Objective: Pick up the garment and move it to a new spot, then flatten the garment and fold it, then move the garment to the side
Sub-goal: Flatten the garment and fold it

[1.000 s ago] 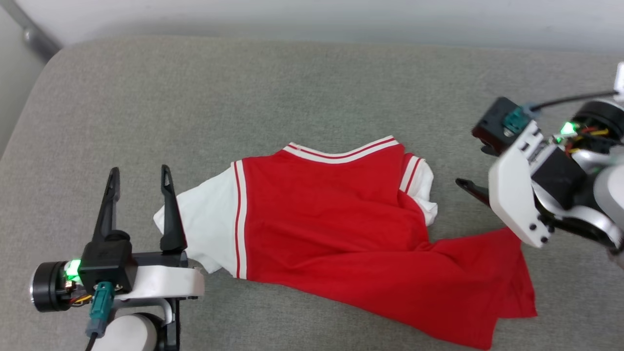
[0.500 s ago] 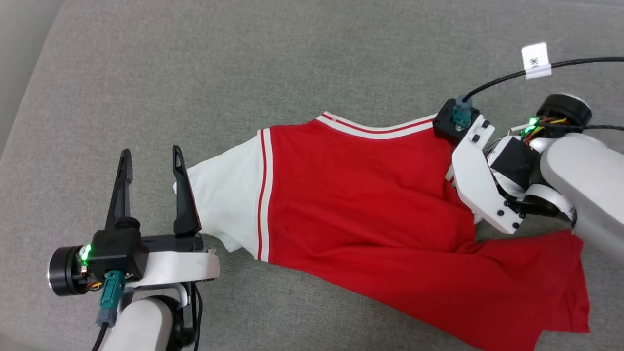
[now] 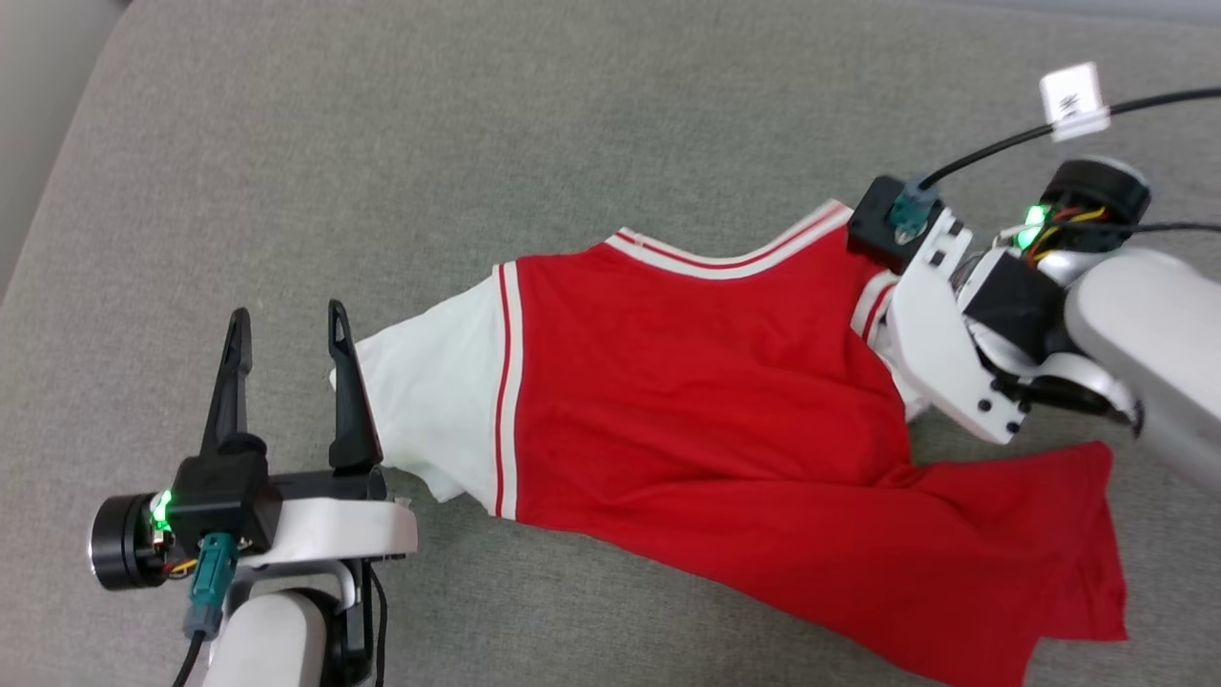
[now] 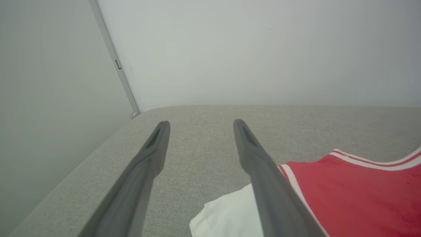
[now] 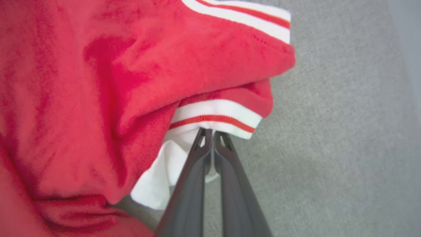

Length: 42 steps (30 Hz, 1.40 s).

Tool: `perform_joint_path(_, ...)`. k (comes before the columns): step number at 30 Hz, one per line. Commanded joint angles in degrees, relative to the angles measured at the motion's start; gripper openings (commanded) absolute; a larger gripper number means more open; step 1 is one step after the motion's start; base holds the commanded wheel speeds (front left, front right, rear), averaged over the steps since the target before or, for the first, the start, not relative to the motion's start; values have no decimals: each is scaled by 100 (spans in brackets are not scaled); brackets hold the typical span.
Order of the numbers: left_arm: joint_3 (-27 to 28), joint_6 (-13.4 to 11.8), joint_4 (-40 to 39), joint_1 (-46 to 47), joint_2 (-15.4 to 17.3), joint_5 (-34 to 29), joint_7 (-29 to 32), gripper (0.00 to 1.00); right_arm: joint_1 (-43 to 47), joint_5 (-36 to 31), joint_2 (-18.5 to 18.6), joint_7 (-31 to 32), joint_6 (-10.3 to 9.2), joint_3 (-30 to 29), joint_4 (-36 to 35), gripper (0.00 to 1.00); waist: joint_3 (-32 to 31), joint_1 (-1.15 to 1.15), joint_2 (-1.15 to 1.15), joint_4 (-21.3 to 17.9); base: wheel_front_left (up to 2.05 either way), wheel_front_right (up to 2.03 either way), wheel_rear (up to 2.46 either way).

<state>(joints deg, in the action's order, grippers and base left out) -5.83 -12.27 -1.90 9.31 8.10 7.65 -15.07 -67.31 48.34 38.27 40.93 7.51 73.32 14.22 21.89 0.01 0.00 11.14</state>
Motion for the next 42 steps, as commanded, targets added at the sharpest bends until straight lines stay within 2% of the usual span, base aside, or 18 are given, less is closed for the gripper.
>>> perform_joint_path(1,26,19,7,-75,-23,-26,-14,100,-103,33,62,-57,-5,-6,-45,0,-150,-1,0,-123,0,0,0)
perform_joint_path(5,156,120,37,-219,-96,-130,-14,100,-170,189,470,-289,-4,3,-327,0,-391,-1,0,-288,0,0,0)
perform_joint_path(10,258,255,30,-331,-190,-222,-14,100,-18,442,1262,-299,-5,6,-506,0,-476,-1,0,-439,0,0,0)
perform_joint_path(12,288,287,23,-344,-222,-259,-14,100,85,524,1545,-317,-5,-27,-357,0,-439,-1,0,-476,0,0,0)
perform_joint_path(15,316,366,1,-281,-256,-305,-14,100,348,727,1763,-372,-5,-150,105,0,-322,-1,0,-474,0,0,0)
perform_joint_path(19,335,465,27,-165,-281,-370,-14,100,666,799,1754,-472,-5,-317,808,0,-133,-1,0,-407,0,0,0)
perform_joint_path(23,372,524,56,-100,-306,-413,-14,100,987,598,1497,-515,-4,-259,1297,0,5,-1,0,-365,0,0,0)
perform_joint_path(27,441,548,109,-105,-329,-450,-14,100,1095,521,1122,-896,-7,-454,1663,0,-18,-1,0,-424,0,0,0)
perform_joint_path(28,464,560,133,-110,-326,-463,-14,100,1068,459,1062,-1050,-7,-527,1726,21,-60,-1,0,-448,0,0,0)
perform_joint_path(29,487,570,156,-110,-316,-479,-14,100,1053,394,1026,-1202,-6,-580,1765,85,-117,-1,0,-472,0,0,0)
perform_joint_path(30,506,591,177,-113,-301,-498,-14,100,1048,339,1002,-1366,-4,-645,1799,100,-187,-1,0,-499,0,0,0)
perform_joint_path(37,632,699,279,-219,-130,-577,-14,100,1149,-407,1008,-2914,-5,-1161,1745,100,-760,-1,0,-764,0,0,0)
perform_joint_path(42,742,748,396,-149,9,-567,-14,100,1604,-953,748,-4162,-5,-2132,1799,100,-1036,-1,0,-972,0,0,0)
